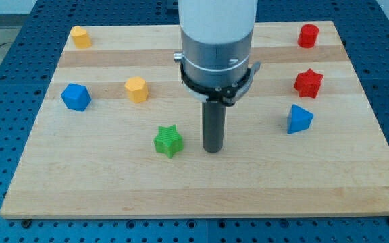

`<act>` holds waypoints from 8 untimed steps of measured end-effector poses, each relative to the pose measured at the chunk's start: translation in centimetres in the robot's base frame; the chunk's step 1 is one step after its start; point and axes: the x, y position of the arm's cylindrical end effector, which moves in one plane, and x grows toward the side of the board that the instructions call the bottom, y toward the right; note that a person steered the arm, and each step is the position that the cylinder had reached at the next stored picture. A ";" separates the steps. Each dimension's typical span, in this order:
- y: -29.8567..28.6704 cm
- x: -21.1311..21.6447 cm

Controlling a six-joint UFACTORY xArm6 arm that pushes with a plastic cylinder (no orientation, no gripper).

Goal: Keep the green star at the bottom left of the board

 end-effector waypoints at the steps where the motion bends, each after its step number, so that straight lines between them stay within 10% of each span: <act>1: -5.5 -0.2; 6: -24.8 0.8; 8: -23.2 -4.3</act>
